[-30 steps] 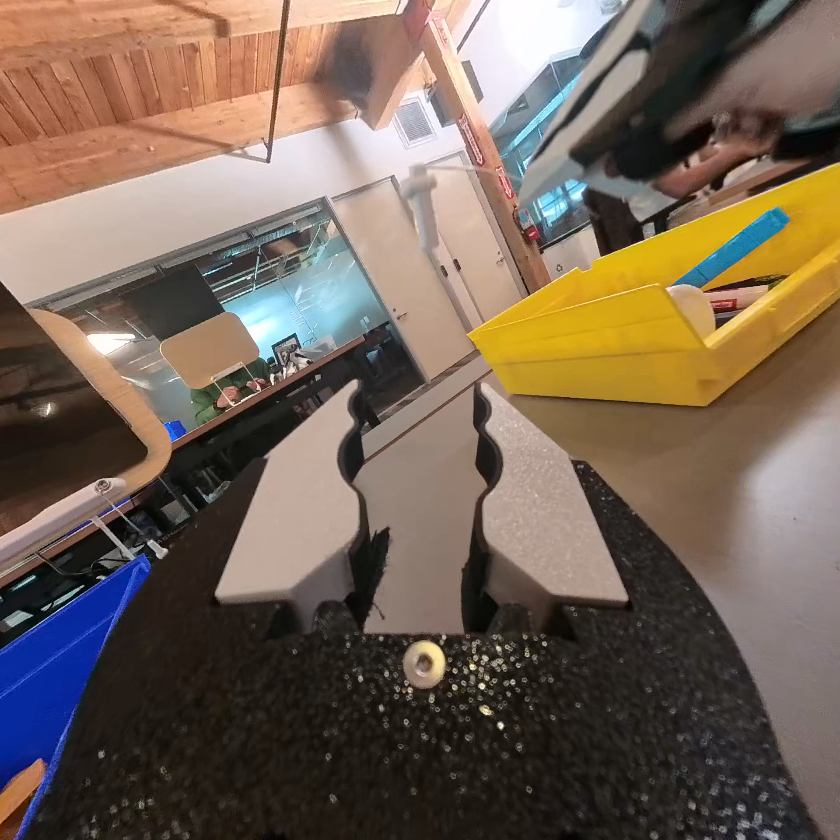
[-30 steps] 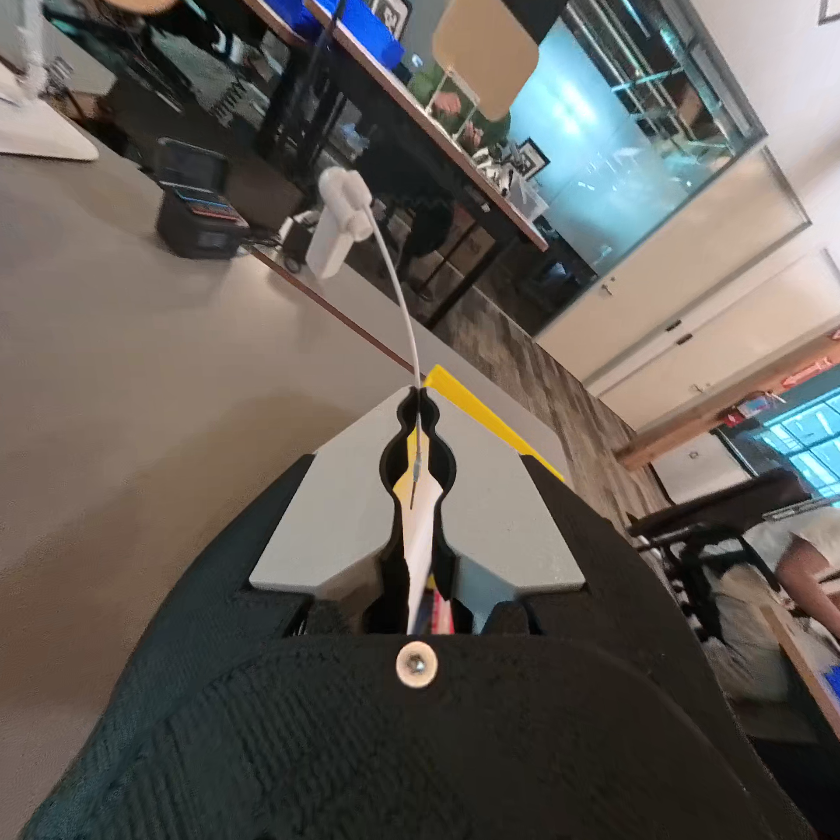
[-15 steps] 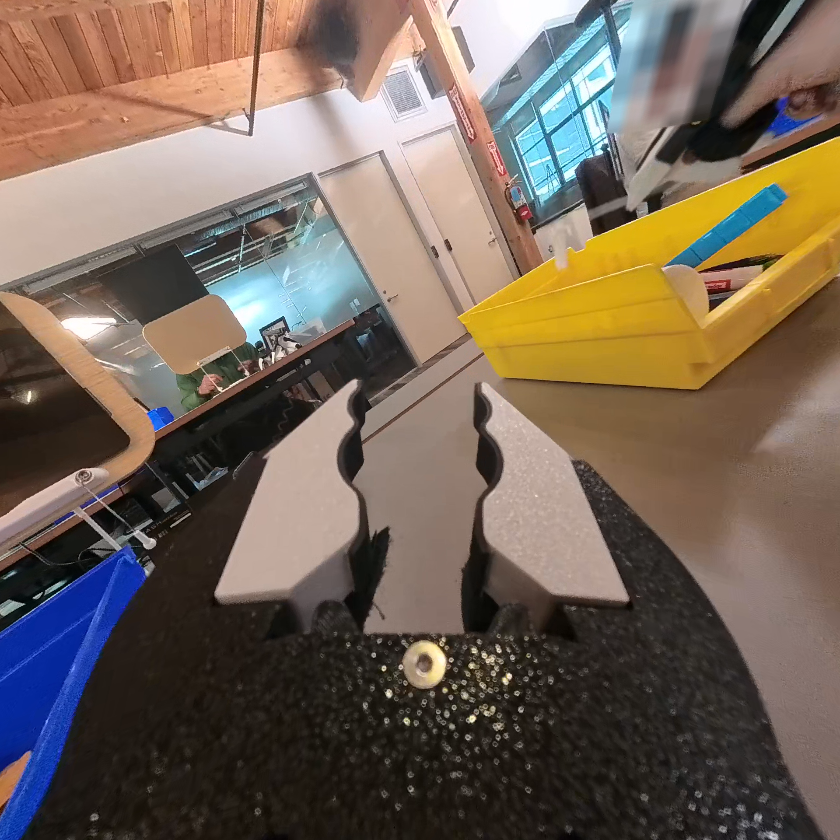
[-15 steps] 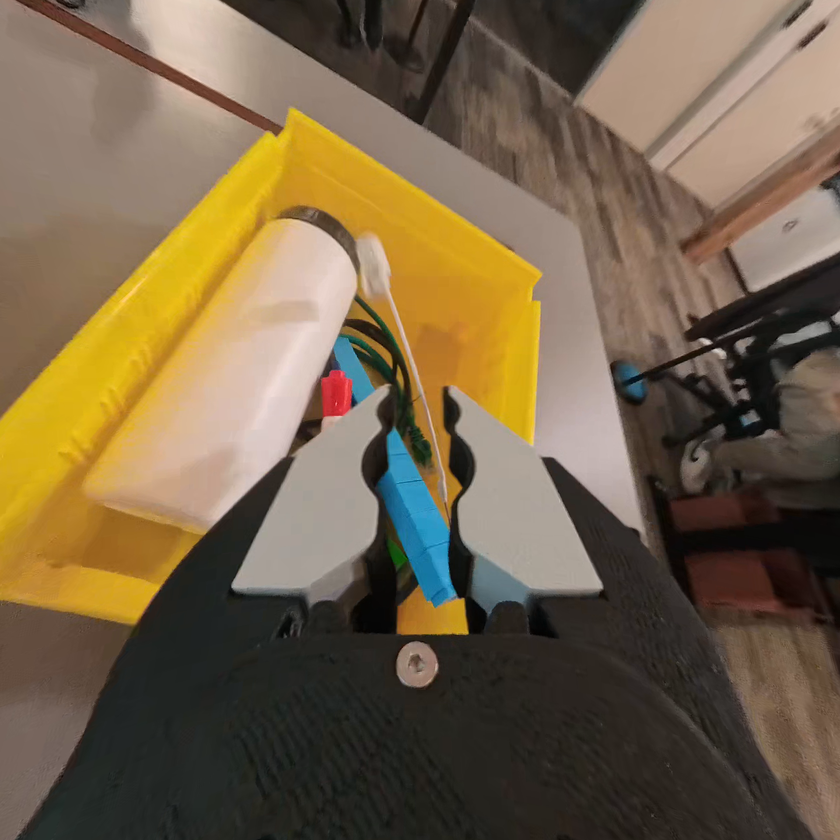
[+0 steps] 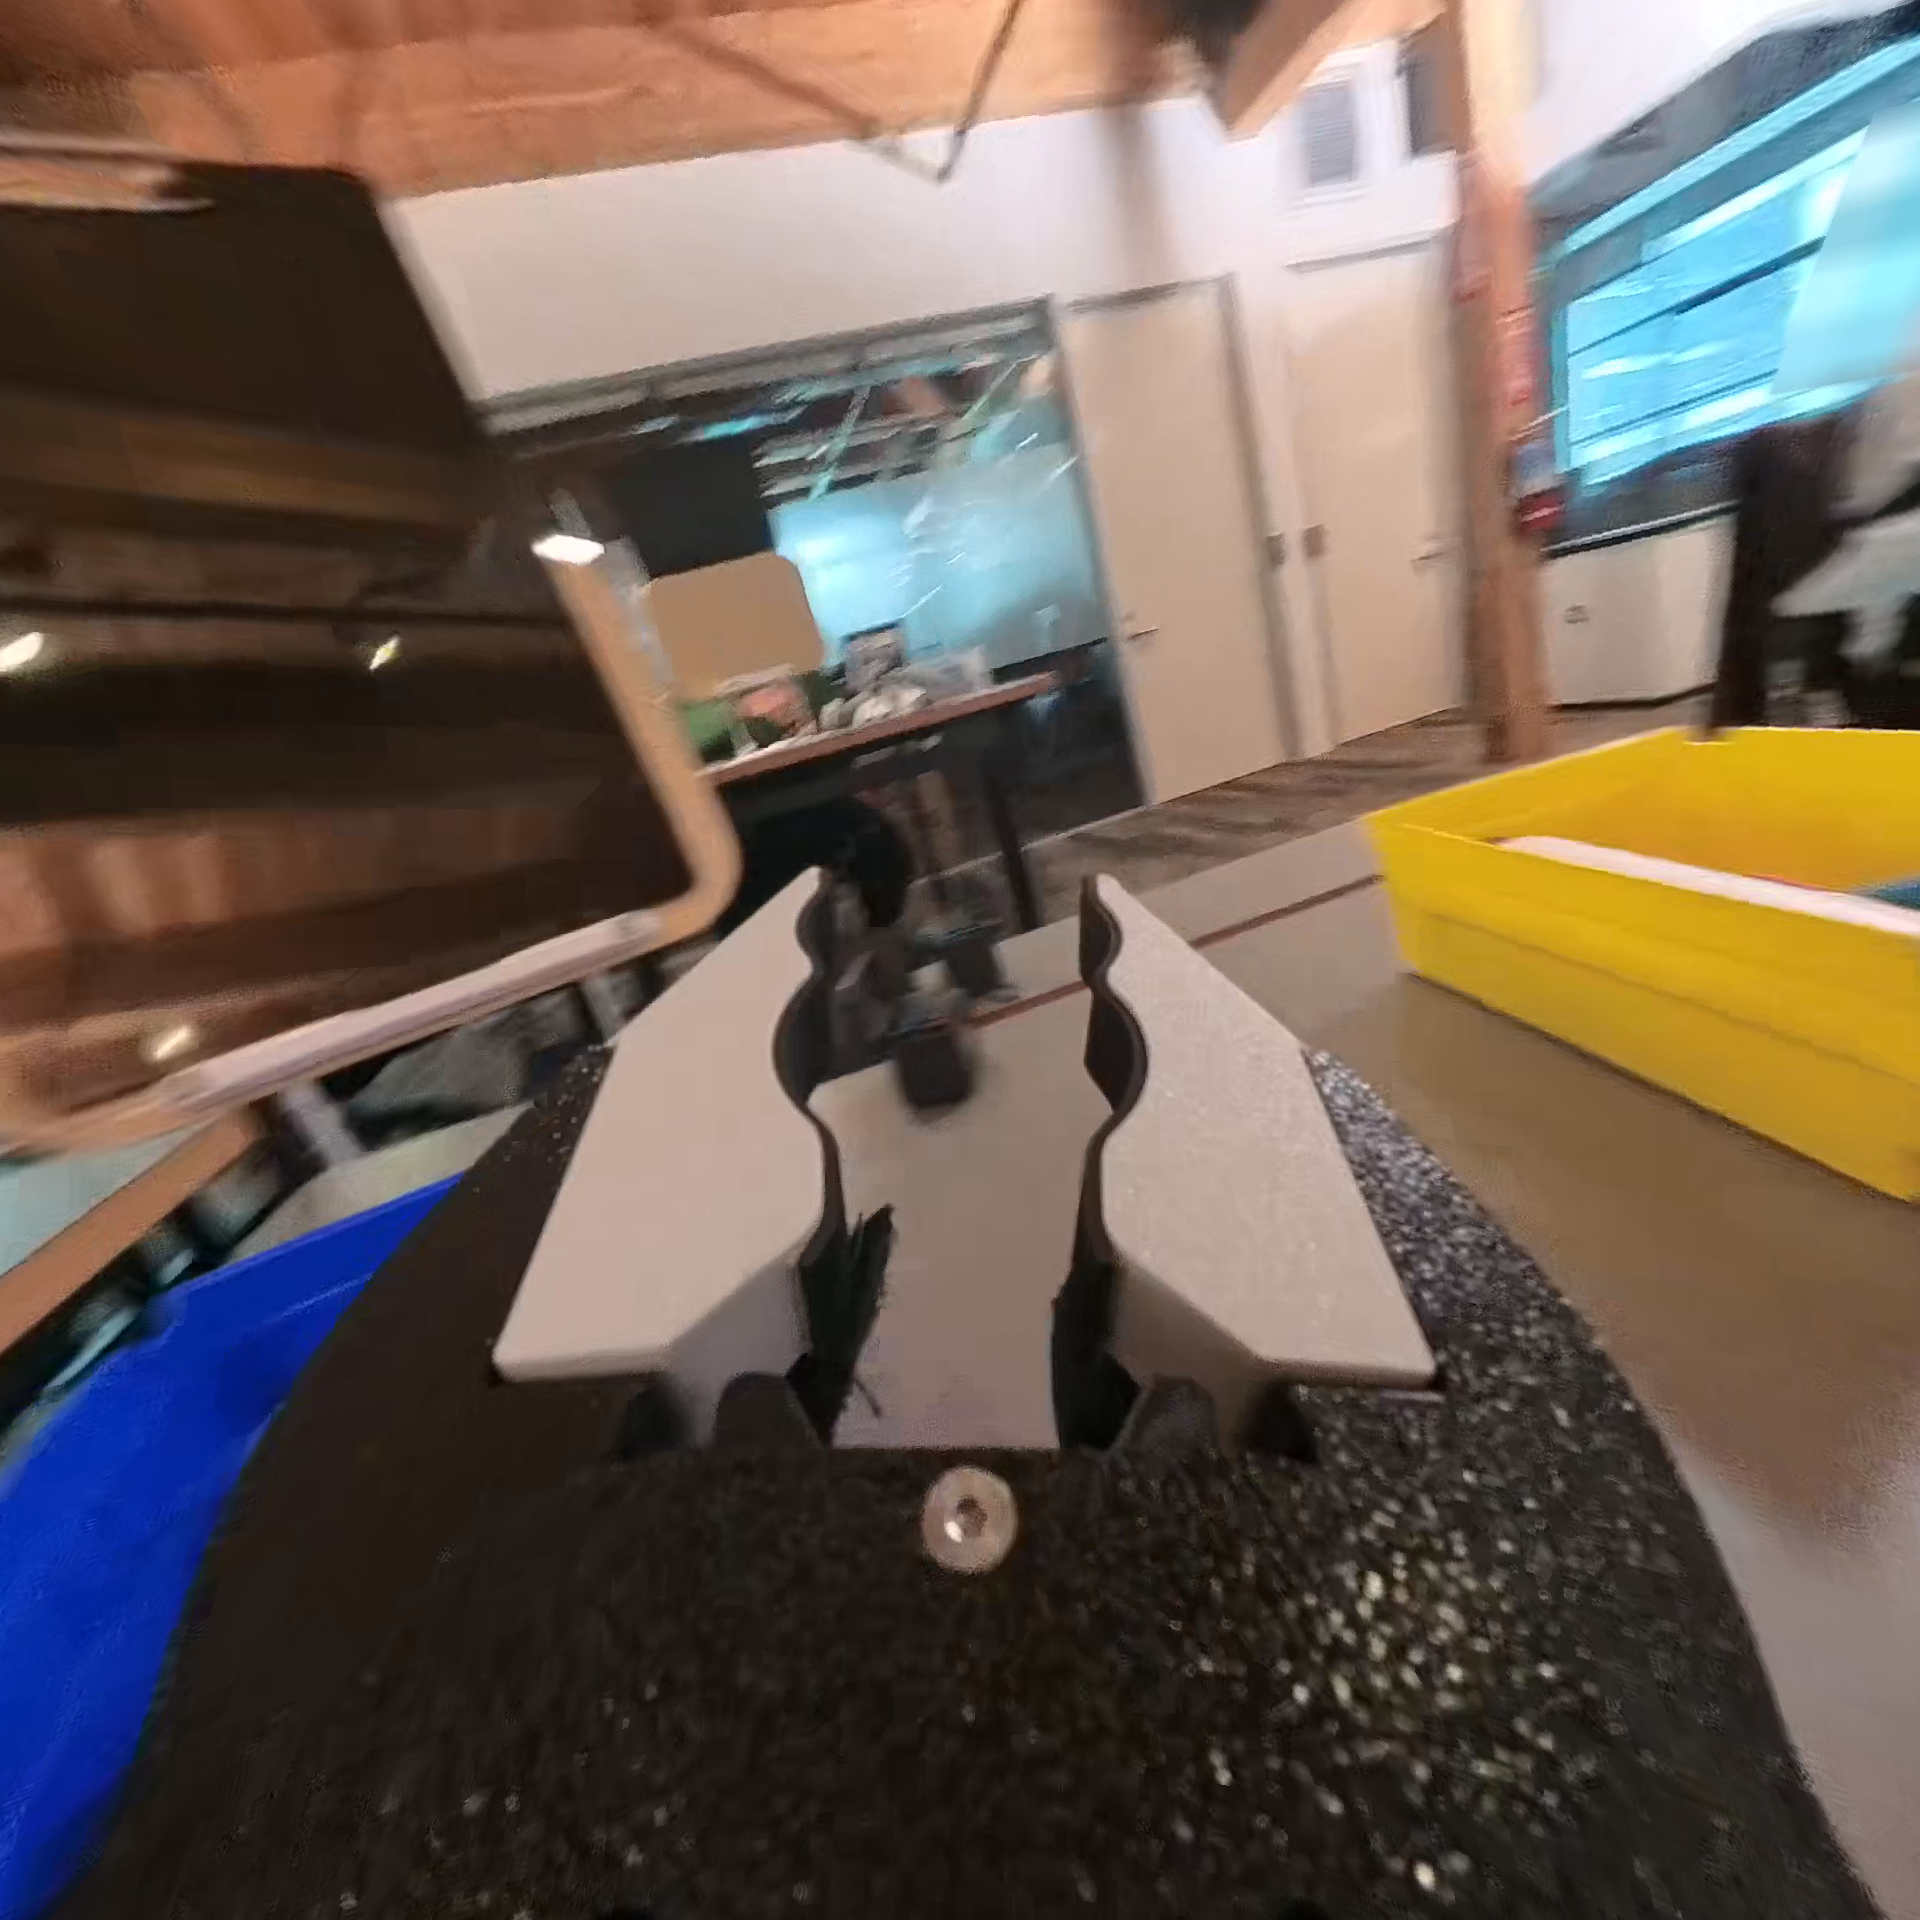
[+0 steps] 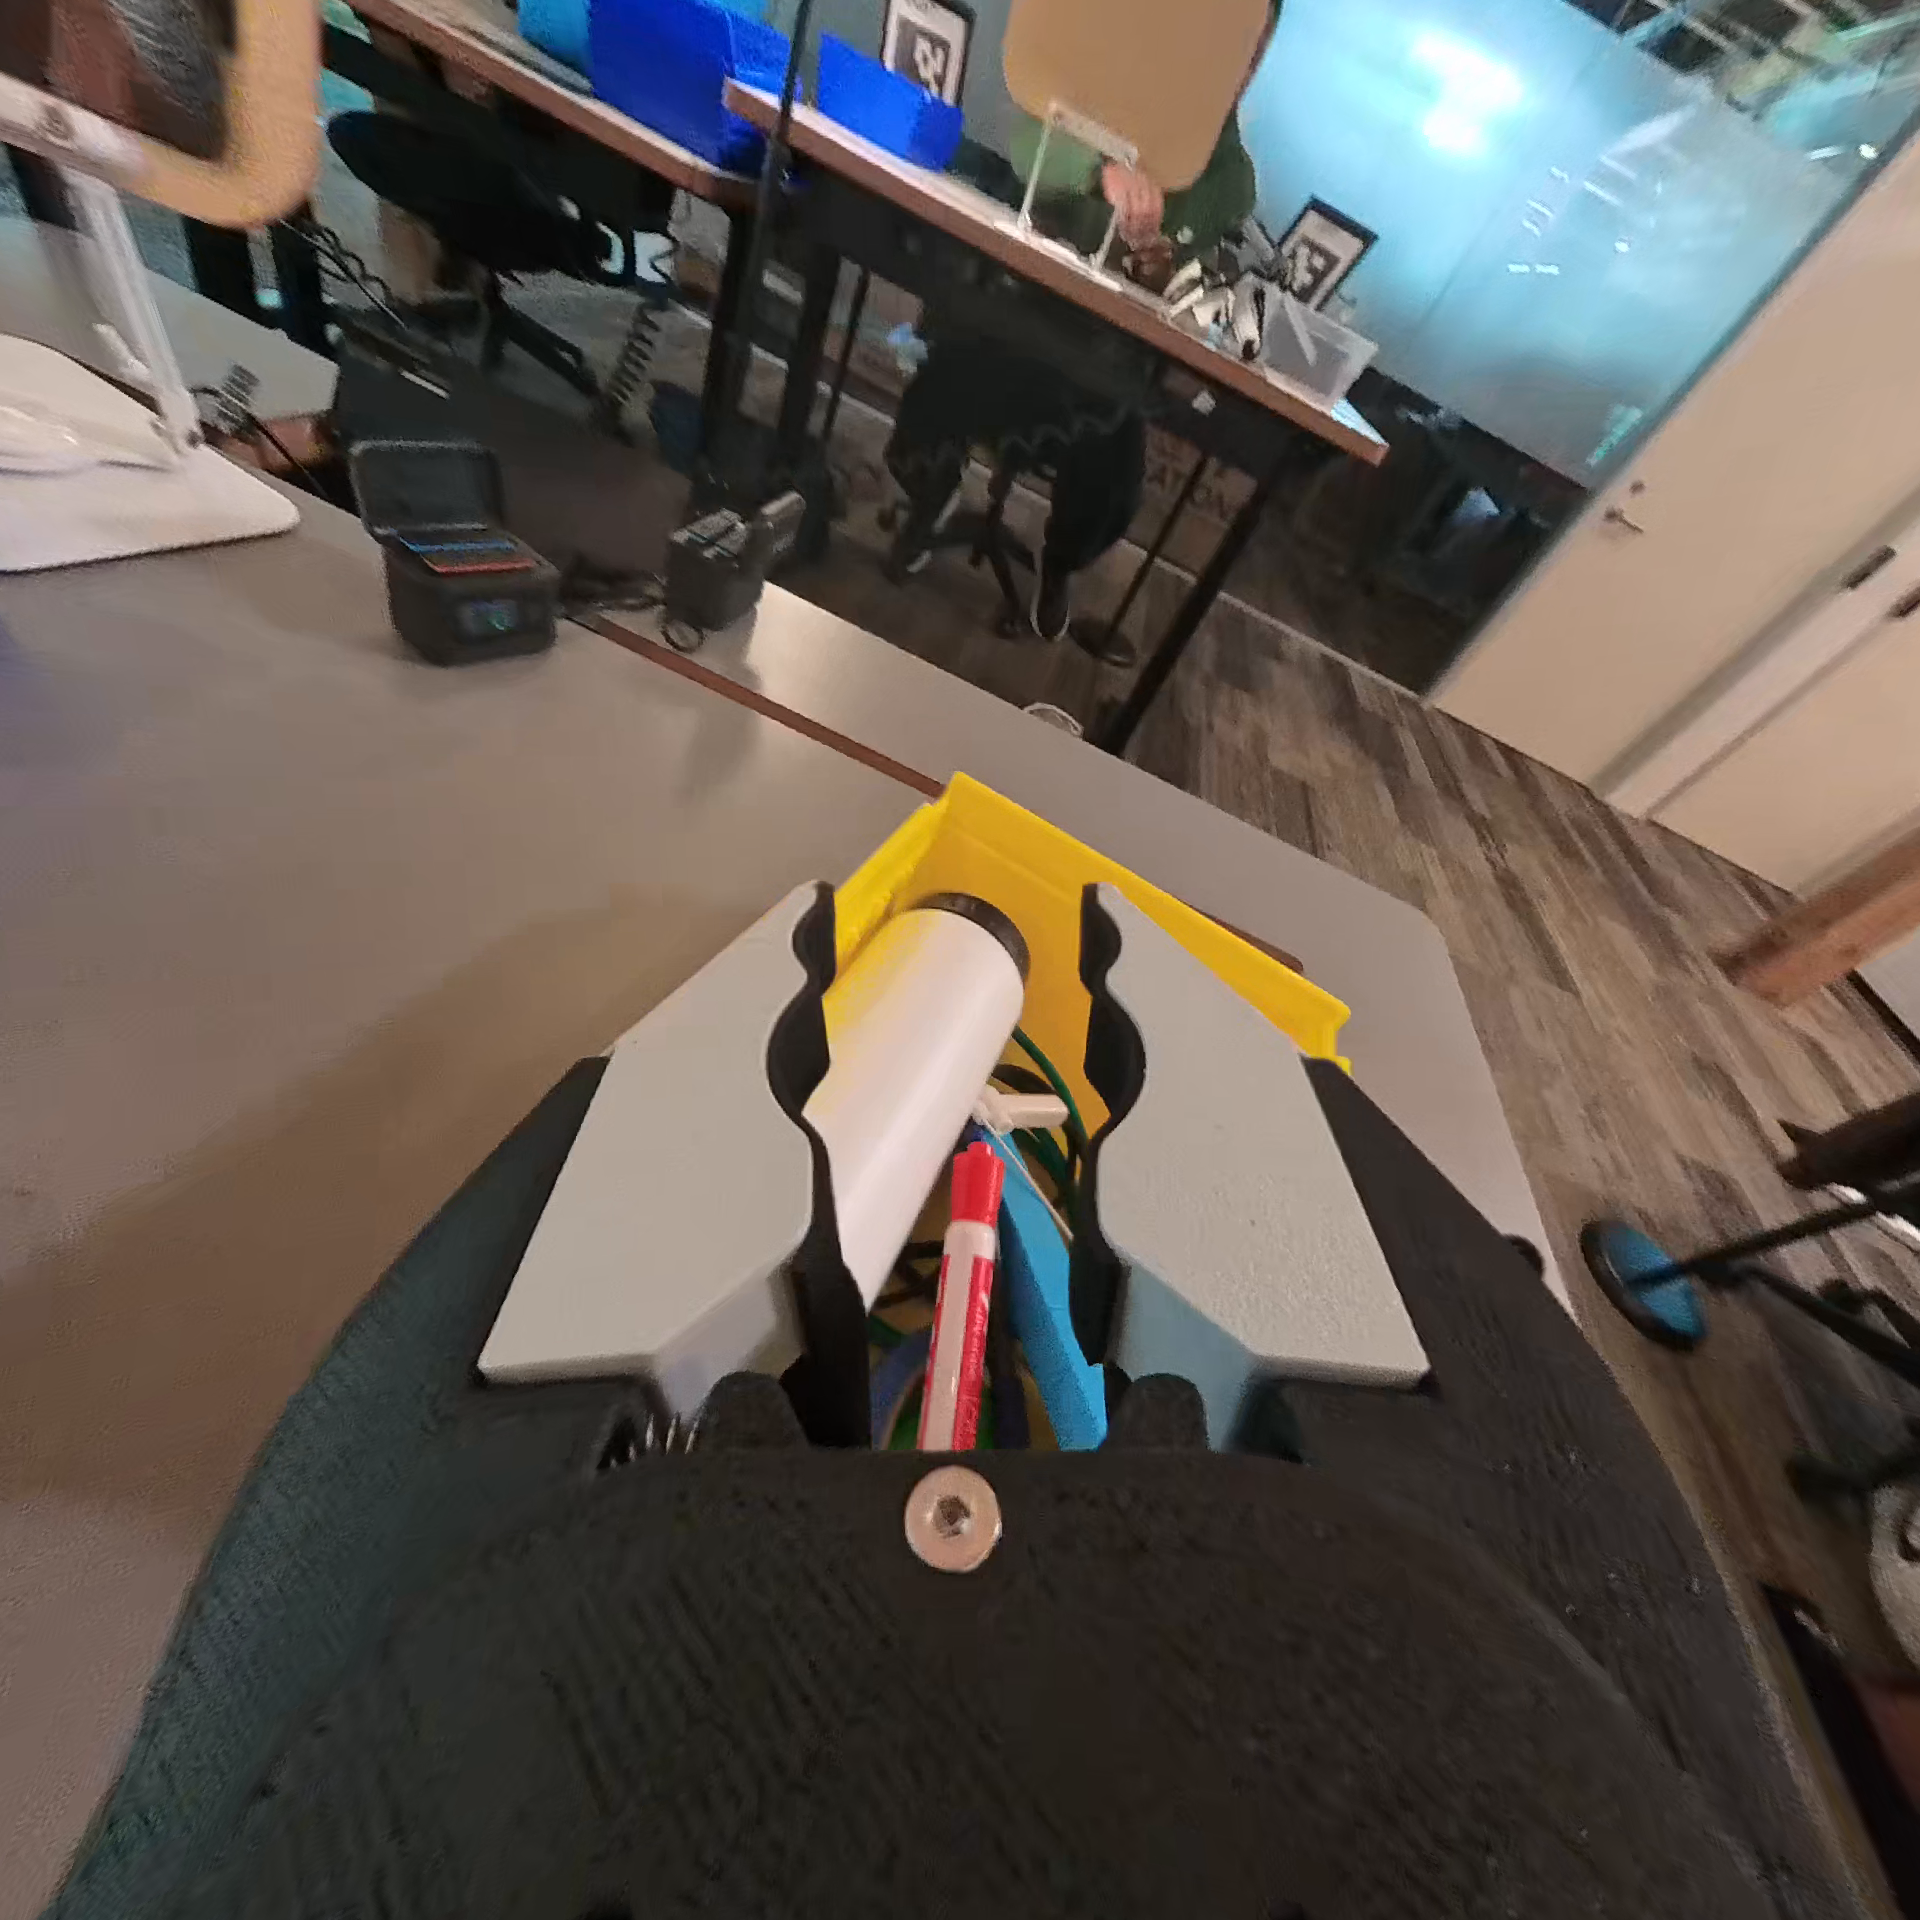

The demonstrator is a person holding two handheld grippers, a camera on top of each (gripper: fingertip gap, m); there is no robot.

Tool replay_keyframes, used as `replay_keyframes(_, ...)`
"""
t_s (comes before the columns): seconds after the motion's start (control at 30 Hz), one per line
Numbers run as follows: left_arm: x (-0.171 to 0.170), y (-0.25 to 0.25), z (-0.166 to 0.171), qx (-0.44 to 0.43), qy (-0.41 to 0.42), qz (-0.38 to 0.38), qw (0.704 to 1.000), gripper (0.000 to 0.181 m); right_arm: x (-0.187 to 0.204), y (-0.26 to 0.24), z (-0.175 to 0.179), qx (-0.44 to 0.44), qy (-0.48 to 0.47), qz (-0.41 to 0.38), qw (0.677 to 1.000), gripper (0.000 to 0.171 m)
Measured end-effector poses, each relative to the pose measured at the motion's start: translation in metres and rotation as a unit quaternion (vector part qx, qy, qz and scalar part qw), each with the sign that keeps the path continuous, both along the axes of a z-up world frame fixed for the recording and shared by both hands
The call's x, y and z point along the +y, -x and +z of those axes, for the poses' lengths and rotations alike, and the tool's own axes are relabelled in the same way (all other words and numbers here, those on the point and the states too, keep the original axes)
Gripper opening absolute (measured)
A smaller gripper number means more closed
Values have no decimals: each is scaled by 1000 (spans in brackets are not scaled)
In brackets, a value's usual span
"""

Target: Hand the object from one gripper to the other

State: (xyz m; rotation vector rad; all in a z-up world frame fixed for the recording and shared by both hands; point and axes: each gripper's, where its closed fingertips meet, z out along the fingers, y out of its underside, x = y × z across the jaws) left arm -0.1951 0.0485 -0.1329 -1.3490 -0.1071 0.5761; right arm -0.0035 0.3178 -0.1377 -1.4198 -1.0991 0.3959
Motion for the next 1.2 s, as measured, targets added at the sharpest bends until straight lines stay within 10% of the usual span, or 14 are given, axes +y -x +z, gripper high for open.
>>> replay_keyframes(0.17,-62,119,-19,-136,152,151,967,43,-16,10,5,5,-2,30,1000,41)
replay_keyframes(0.33,-87,186,-112,-346,356,131,858,36,-28,17,7,8,0,52,999,38)
replay_keyframes(0.63,-116,218,-180,-334,543,195,745,32,-30,19,5,8,6,62,998,37)
replay_keyframes(0.87,-115,216,-175,-266,586,175,745,1,-37,24,5,8,3,76,997,35)
replay_keyframes(1.07,-99,205,-75,-186,459,158,854,1,-45,30,6,10,5,92,996,35)
replay_keyframes(1.2,-59,133,2,-137,334,-24,932,1,-70,39,15,23,-17,147,989,35)
